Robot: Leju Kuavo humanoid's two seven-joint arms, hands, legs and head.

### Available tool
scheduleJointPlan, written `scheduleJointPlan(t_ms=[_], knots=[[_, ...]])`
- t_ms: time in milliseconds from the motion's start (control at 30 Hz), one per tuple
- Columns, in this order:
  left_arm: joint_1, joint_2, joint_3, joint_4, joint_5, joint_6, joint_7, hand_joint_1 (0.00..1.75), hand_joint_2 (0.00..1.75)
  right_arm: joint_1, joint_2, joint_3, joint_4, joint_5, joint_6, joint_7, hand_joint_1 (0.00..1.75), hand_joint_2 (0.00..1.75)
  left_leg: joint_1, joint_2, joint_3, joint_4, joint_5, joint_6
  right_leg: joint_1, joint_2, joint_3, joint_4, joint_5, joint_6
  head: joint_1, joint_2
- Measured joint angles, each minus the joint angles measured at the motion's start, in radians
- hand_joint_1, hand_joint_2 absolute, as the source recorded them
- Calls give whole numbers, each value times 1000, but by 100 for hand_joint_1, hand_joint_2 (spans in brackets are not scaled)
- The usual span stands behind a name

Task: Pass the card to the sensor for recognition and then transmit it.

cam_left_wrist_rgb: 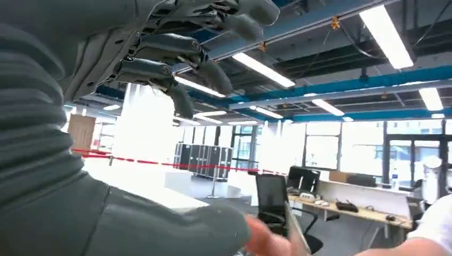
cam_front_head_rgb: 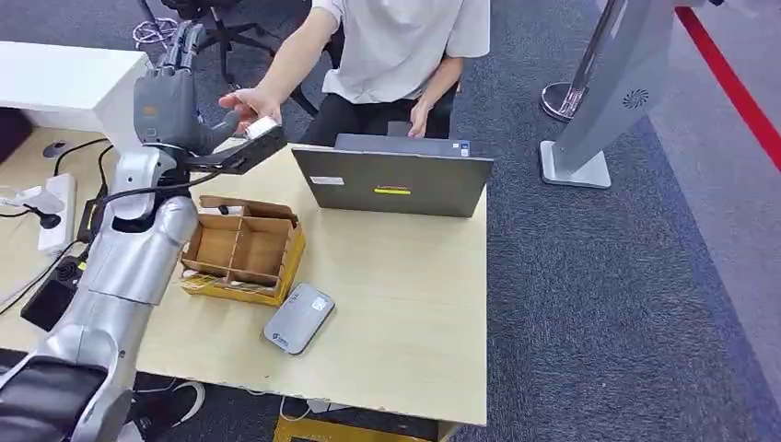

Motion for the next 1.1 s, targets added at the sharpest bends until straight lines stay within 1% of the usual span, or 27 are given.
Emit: scheduleJointPlan(t_ms=[67, 133, 233, 300, 400, 433, 467, 533, 567, 667, 733, 767, 800, 833, 900, 967, 1033, 1100], knots=[[51, 10, 0, -72, 1, -1, -11, 0, 175, 6, 0, -3, 0, -10, -1, -9, 0, 175, 0, 0, 0, 0, -1, 0, 0, 0, 0, 0, -1, 0, 0, 0], [117, 26, 0, -171, -1, -1, -25, 0, 175, 16, 0, -10, 0, -20, -1, -20, 0, 175, 0, 1, 0, 0, -2, 0, 0, 1, 0, 0, -1, 0, 0, 0], [236, 65, -3, -330, -17, 16, -60, 0, 175, 27, 0, -20, 0, -32, -3, -26, 0, 175, 0, 2, 1, -1, -4, -1, 0, 2, 0, 0, -3, -1, 0, 0], [342, 102, -12, -449, -46, 56, -89, 0, 175, 33, 0, -34, 0, -46, -4, -28, 0, 175, 0, 4, 2, -1, -5, 0, 0, 3, 0, 0, -4, -2, 0, 0], [492, 157, -25, -594, -104, 120, -104, 0, 175, 40, 0, -50, 0, -48, -6, -34, 0, 175, -1, 4, 2, -2, -6, 0, 0, 3, 0, 0, -6, 0, 1, 0], [532, 172, -26, -624, -121, 135, -104, 0, 175, 40, 0, -55, 0, -49, -7, -34, 0, 175, -1, 4, 2, -2, -7, 0, 0, 4, 0, 0, -6, -1, 0, 0], [581, 198, -26, -659, -139, 149, -104, 0, 175, 41, 0, -62, 0, -54, -8, -34, 0, 175, -1, 4, 2, -2, -7, -1, 0, 4, 0, 0, -7, -1, 1, 0], [656, 230, -26, -701, -154, 145, -91, 0, 175, 43, 0, -70, 0, -62, -11, -34, 0, 175, -1, 4, 2, -2, -8, 0, 0, 3, 0, 0, -8, 0, 1, 0], [687, 246, -26, -716, -160, 134, -82, 0, 175, 44, 0, -74, 0, -63, -12, -34, 0, 175, -1, 4, 2, -2, -8, 0, 0, 3, 1, 0, -8, 0, 1, 0], [764, 301, -26, -730, -175, 48, -58, 0, 175, 45, 0, -88, 0, -63, -14, -29, 0, 175, 0, 4, 2, -2, -8, 0, 0, 2, 1, 0, -9, -1, 1, 0], [802, 347, -24, -734, -160, -66, -44, 0, 175, 46, 0, -95, 0, -64, -14, -24, 0, 175, 0, 4, 3, -3, -8, 0, 0, 3, 2, 0, -9, -1, 1, 0], [822, 382, -21, -735, -133, -146, -40, 0, 175, 47, 0, -99, 0, -63, -14, -22, 0, 175, 0, 4, 4, -3, -8, -1, 0, 3, 2, 0, -9, -2, 1, 0], [841, 415, -14, -735, -105, -198, -40, 0, 175, 49, 0, -103, 0, -62, -14, -20, 0, 175, 0, 4, 4, -3, -9, -1, 0, 3, 2, 0, -9, -3, 0, 0], [854, 444, -5, -735, -74, -235, -40, 0, 175, 51, 0, -107, 0, -61, -14, -17, 0, 175, 0, 4, 4, -3, -8, -1, 0, 2, 2, 0, -9, -3, 0, 0], [867, 479, 10, -735, -58, -253, -42, 0, 175, 52, 0, -111, -1, -61, -14, -16, 0, 175, 0, 2, 4, -3, -8, -1, 0, 0, 2, 0, -9, -3, 1, 0], [873, 504, 17, -735, -53, -264, -44, 0, 175, 51, 0, -112, -2, -59, -14, -16, 0, 175, 0, 2, 4, -3, -8, -1, 0, 0, 3, 0, -9, -3, 1, 0], [874, 515, 20, -734, -45, -292, -41, 0, 175, 51, 0, -114, -2, -57, -14, -16, 0, 175, 0, 2, 4, -3, -8, -1, 0, 0, 3, 0, -9, -3, 1, 0], [862, 517, 21, -718, -30, -313, -36, 0, 175, 51, 0, -115, -2, -51, -14, -16, 0, 175, 0, 2, 4, -3, -8, -1, 0, 0, 3, 0, -9, -3, 1, 0]])
